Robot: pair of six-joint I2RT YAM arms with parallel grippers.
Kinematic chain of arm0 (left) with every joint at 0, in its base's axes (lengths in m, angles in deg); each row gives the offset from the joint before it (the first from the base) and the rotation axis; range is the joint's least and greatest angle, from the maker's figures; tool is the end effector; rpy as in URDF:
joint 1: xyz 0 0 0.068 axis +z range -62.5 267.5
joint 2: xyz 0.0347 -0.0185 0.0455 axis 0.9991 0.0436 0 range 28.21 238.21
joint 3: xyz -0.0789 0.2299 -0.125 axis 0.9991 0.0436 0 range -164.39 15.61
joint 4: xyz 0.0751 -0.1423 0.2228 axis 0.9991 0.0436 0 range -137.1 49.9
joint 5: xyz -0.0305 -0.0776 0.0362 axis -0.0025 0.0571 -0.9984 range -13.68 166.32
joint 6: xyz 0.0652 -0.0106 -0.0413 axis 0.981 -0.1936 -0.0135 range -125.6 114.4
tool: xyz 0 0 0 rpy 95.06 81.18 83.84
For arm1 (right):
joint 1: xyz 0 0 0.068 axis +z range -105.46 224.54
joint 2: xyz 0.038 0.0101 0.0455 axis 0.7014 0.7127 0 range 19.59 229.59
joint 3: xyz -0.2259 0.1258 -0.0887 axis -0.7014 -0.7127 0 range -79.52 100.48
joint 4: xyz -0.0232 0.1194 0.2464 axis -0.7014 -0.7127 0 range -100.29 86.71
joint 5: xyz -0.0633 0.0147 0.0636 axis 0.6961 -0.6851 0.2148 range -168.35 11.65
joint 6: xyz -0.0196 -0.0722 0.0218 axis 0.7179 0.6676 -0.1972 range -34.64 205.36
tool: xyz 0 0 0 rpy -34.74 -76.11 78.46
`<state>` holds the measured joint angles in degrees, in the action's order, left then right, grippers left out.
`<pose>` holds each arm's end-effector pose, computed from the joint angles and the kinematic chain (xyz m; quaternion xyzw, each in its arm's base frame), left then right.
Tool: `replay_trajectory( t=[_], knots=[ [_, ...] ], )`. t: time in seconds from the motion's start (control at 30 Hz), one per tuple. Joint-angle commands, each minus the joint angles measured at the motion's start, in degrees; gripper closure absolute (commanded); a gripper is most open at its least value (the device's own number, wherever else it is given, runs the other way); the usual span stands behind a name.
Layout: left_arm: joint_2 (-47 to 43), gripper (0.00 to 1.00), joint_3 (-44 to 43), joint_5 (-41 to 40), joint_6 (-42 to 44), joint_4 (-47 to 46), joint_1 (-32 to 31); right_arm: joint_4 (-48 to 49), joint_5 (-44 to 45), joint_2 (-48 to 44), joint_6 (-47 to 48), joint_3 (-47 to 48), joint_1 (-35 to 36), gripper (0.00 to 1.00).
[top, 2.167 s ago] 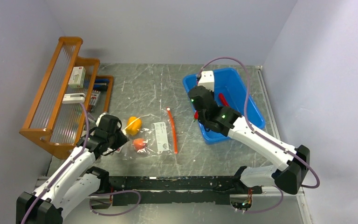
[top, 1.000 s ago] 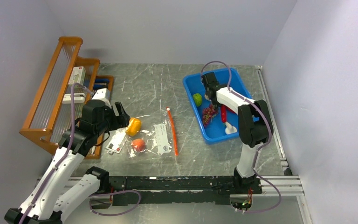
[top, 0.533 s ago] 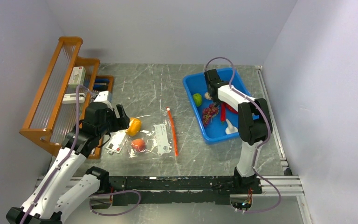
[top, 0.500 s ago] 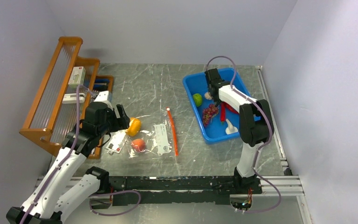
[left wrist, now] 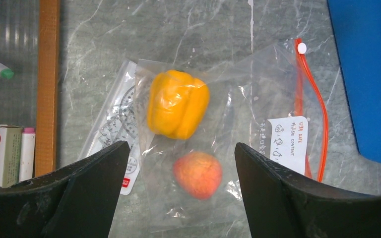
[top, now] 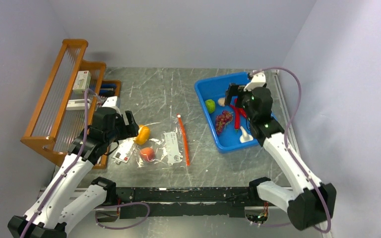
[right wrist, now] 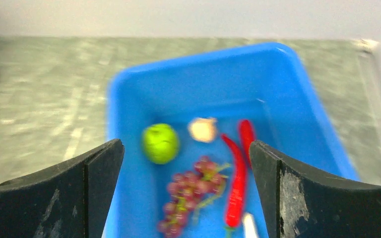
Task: Open the zip-top bag and remove the fake food
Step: Place the fake vegetable in the bin, then pick up the fake fruit from the zipper food storage bag.
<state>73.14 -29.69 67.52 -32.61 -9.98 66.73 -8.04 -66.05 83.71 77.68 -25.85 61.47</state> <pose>0.1940 -0.0627 0.2785 -0.0828 0.8881 -0.1183 0.4363 0.2954 0.0750 0.3271 0.0012 0.7925 0.0456 0.6081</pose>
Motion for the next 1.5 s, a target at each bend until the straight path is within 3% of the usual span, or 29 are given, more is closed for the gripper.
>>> replay_trajectory(
  t=[0.0,0.1,0.2,0.4,0.6,0.73,0.97,1.1,1.27,1.47],
  knots=[
    [0.47,0.09,0.05,-0.66,-0.03,-1.19,0.30,21.28,-22.26,-7.66,-7.44,-10.75,-0.12,0.00],
    [0.89,0.09,0.10,-0.95,-0.15,-1.17,0.30,33.78,-37.34,-10.40,-14.31,-17.50,0.79,0.07],
    [1.70,0.09,0.01,-1.05,-0.18,-1.00,0.30,34.55,-38.34,-10.14,-12.70,-18.86,5.17,0.12],
    [1.93,0.09,-0.40,-2.80,-0.69,-0.21,0.30,23.61,-19.89,-10.06,9.98,-21.06,24.63,0.13],
    [2.15,0.09,-0.30,-2.99,-0.86,-0.21,0.30,15.92,-5.36,-6.59,14.11,-23.12,35.00,0.14],
    [2.91,0.09,-0.37,-2.33,-0.77,-0.29,0.31,10.38,1.44,-3.63,15.90,-22.06,36.98,0.21],
    [4.93,0.11,-1.01,-2.01,-0.96,0.31,0.32,7.93,0.57,2.04,16.73,-19.12,37.89,0.36],
    [4.86,0.11,-0.91,-1.61,-0.88,0.12,0.30,7.04,1.59,6.62,16.41,-17.39,38.55,0.39],
    [4.79,0.12,-0.58,-1.61,-0.67,-0.34,0.30,11.96,6.20,12.20,11.43,-16.42,39.02,0.43],
    [6.05,0.12,-0.57,-3.73,-1.98,0.64,0.30,19.55,5.68,15.95,4.51,-17.14,39.38,0.42]
  ],
)
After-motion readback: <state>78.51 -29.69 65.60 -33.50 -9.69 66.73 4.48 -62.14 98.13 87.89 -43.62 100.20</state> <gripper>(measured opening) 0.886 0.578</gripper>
